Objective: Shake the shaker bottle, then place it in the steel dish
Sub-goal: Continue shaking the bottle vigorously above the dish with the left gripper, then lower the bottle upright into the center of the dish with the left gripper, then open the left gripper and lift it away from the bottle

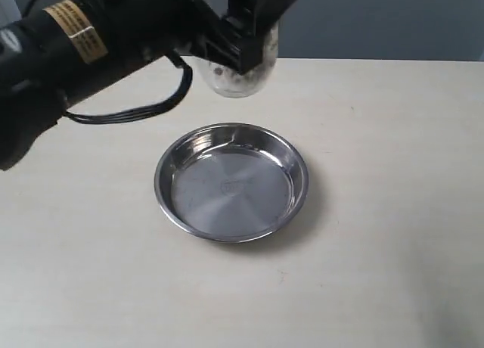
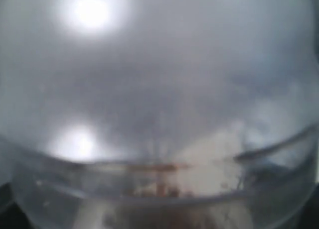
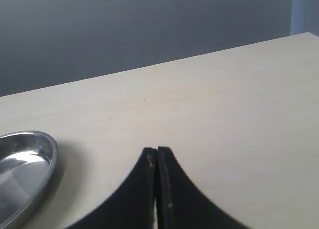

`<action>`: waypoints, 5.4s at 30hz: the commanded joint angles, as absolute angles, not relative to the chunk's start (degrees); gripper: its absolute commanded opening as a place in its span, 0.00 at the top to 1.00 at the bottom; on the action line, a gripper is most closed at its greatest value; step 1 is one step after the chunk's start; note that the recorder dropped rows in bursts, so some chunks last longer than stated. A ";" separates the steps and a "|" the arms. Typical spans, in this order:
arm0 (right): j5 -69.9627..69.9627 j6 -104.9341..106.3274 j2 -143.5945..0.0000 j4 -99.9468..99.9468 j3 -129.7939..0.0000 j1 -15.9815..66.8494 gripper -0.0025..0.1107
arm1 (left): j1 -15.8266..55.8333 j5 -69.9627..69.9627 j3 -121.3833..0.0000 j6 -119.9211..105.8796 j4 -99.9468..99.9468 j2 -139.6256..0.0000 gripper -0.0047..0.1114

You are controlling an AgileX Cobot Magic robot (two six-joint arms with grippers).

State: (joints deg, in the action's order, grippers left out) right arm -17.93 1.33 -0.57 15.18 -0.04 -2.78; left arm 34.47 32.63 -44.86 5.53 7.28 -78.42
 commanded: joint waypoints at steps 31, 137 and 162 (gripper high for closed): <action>-17.48 1.47 -0.28 15.13 0.00 -2.62 0.98 | 29.67 39.40 -39.02 16.34 16.00 -86.71 0.96; -17.48 1.47 -0.28 15.13 0.00 -2.62 0.98 | 28.46 65.36 -39.02 7.31 6.52 -112.08 0.05; -17.48 1.47 -0.28 15.13 0.00 -2.62 0.98 | 27.57 61.34 -39.02 6.44 7.39 -102.68 0.05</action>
State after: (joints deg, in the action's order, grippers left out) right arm -17.82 1.33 -0.57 15.18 -0.04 -2.78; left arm 27.88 62.09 -38.80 7.01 7.45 -104.52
